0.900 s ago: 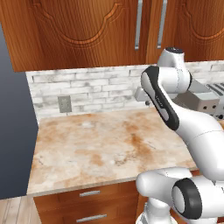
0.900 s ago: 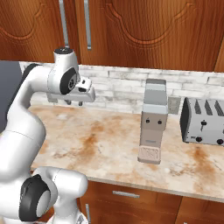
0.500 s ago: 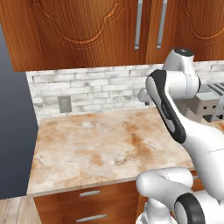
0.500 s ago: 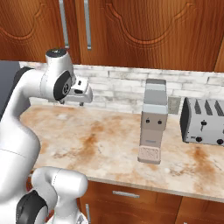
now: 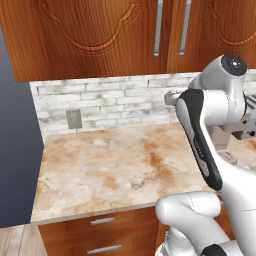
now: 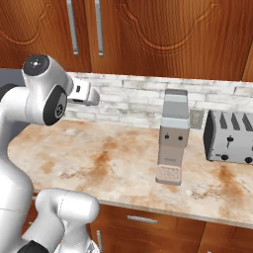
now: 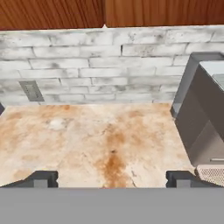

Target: Open the cabinet and move the ladle to the pot. Then close the cabinet.

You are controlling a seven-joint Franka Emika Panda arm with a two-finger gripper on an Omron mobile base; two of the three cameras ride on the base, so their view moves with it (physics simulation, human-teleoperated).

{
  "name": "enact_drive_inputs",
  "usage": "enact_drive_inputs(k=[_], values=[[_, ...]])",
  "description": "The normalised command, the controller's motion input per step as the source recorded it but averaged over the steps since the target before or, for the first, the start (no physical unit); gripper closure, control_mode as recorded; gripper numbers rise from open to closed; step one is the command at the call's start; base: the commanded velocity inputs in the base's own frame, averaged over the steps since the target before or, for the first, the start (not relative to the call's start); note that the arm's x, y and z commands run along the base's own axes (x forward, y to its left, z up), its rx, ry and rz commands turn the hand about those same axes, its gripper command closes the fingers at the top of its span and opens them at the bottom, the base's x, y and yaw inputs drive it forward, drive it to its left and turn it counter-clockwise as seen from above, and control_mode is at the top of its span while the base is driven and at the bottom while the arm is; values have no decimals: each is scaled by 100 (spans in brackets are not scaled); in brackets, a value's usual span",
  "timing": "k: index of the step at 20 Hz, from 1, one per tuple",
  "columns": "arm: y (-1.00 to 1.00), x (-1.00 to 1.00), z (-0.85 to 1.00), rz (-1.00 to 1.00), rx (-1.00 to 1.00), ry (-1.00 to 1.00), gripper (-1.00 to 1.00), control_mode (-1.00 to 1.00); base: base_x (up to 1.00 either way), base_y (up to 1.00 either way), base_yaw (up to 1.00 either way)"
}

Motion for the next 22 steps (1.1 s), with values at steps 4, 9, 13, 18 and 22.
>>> enact_drive_inputs(k=[4,9,13,18,22], values=[[-19,-2,81,-10,0,-30,-100,-100,0,0,0],[-21,0,70,-7,0,-20,-100,-100,0,0,0],[-11,0,62,-1,0,-9,-100,-100,0,0,0],[-8,14,48,0,0,-2,-100,-100,0,0,0],[-4,19,39,0,0,0,-100,-100,0,0,0]])
